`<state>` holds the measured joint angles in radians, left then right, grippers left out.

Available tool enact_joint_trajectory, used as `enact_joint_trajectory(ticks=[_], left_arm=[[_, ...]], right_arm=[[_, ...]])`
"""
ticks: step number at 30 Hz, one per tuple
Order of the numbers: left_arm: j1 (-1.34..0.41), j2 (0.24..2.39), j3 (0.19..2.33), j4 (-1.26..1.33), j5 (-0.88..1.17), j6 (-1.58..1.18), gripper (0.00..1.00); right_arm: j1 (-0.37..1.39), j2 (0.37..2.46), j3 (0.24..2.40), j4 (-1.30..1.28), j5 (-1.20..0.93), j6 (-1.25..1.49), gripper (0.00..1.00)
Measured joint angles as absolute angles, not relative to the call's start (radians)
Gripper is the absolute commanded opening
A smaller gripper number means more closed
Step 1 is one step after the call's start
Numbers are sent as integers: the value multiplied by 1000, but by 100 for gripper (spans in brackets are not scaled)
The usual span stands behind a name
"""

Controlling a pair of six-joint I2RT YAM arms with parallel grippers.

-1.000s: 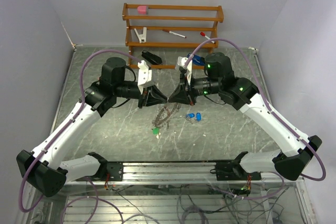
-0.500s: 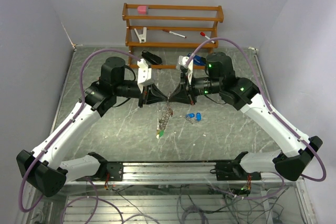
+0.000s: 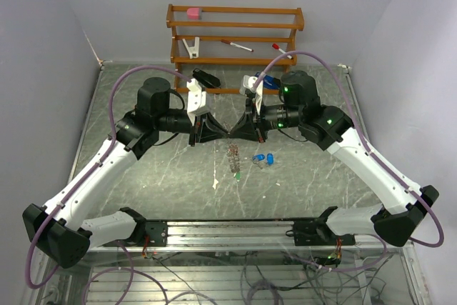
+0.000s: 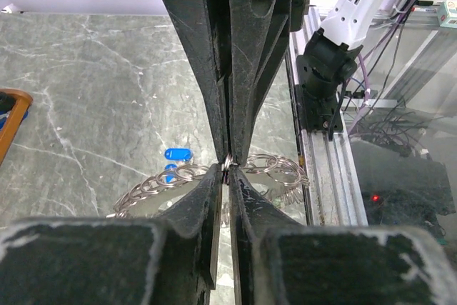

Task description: Put the keys on the keyring

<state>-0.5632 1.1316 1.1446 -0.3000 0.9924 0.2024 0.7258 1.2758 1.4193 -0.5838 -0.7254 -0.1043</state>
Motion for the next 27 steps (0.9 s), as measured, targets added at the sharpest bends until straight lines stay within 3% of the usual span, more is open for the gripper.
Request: enact_joint_trajectory(ticks=[4, 8, 15, 18, 22, 27], left_arm=[[-565, 1132, 1145, -294, 992, 200, 21], [-566, 1132, 1145, -293, 992, 201, 7], [-567, 1132, 1144, -293, 992, 202, 7], [-567, 1132, 1144, -294, 989, 207, 7], [-573, 1129, 1144, -315, 963, 249, 7], [-593, 1079, 1106, -338, 863, 341, 7]], right_arm=[[727, 1276, 1419, -580, -727, -101, 0], [727, 1276, 1419, -576, -728, -96, 0], [727, 1275, 1419, -576, -725, -90, 0], [728, 1272, 1419, -576, -714, -87, 24], [732, 1254, 1412, -568, -683, -78, 39], [729, 1201, 1412, -545, -601, -68, 45]])
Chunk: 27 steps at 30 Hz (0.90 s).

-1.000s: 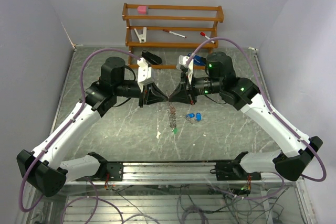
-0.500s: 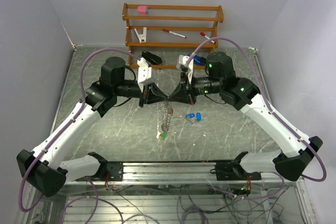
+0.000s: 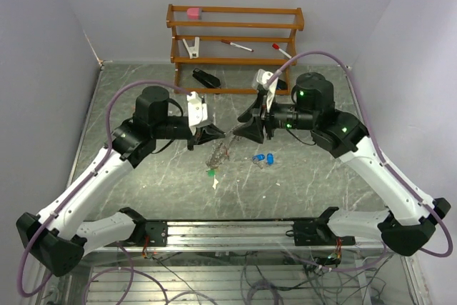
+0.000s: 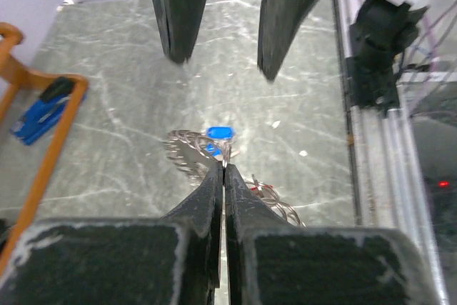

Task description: Put the keys on the keyring

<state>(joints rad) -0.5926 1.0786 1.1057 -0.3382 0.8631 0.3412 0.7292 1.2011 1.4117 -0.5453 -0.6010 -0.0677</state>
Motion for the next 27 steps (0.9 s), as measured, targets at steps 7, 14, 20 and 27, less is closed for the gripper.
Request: enact_joint_trajectory(ticks=[7, 14, 20, 27], left_arm=[[-608, 982, 1000, -274, 693, 532, 7], [-632, 847, 771, -108, 582, 886, 7], [-639, 804, 553, 137, 560, 1189, 7], [-639, 838, 345, 553, 592, 1309, 7]], right_arm=[[707, 1149, 1412, -545, -452, -37, 48], [547, 1145, 1365, -519, -439, 39, 49], [433, 1185, 1308, -504, -519, 92, 50], [411, 1216, 1279, -482, -580, 98, 50]])
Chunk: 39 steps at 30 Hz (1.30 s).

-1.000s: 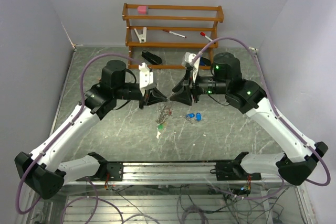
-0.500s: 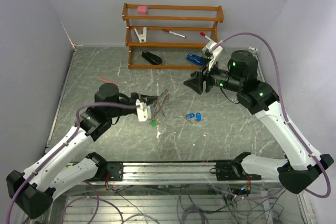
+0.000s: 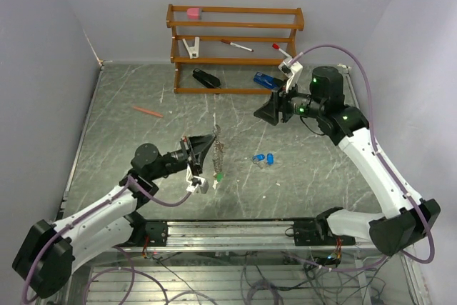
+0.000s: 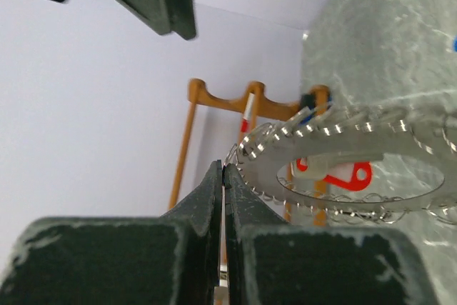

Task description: Put the keys on the keyring

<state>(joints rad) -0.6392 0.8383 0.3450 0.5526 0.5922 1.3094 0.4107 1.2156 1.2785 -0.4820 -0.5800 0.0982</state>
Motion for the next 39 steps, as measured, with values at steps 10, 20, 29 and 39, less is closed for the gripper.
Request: enact_joint_trajectory(ticks=[10, 20, 29, 39], left_arm=[[-641, 962, 275, 1121, 635, 1042, 7], [-641, 960, 273, 1231, 628, 735, 7], [-641, 935, 282, 1227, 619, 636, 7], [-641, 931, 290, 1222, 616, 621, 7]], right_arm=[[364, 1229, 1240, -450, -668, 101, 50], [350, 1235, 1215, -438, -731, 114, 50], [348, 1261, 1215, -439, -759, 110, 49], [344, 1275, 1223, -510, -719, 94, 42]])
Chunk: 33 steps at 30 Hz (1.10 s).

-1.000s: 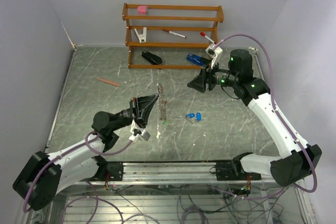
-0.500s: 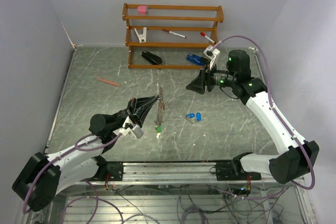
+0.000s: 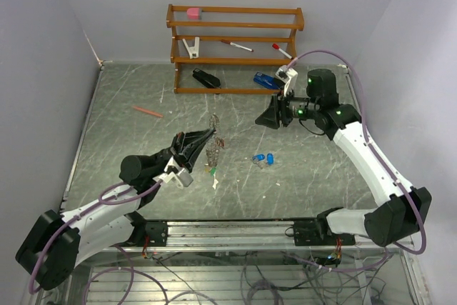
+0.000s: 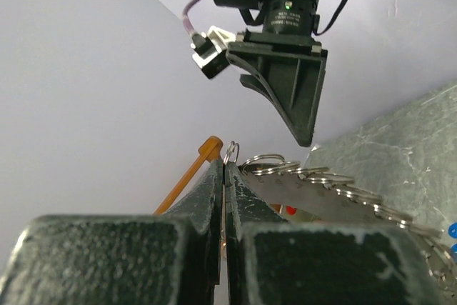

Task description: Put the keys on the keyring

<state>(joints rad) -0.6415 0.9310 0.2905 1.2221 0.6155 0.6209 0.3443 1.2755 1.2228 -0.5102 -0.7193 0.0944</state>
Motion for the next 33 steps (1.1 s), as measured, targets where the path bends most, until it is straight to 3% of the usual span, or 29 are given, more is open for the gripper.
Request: enact_joint_trajectory(ticks=[22, 33], left_arm=[[-641, 899, 294, 1222, 627, 603, 7], [-642, 907, 291, 1213, 622, 622, 7]], right_arm=[[336, 1464, 1213, -758, -506, 117, 32], [345, 1520, 1125, -832, -392, 147, 32]])
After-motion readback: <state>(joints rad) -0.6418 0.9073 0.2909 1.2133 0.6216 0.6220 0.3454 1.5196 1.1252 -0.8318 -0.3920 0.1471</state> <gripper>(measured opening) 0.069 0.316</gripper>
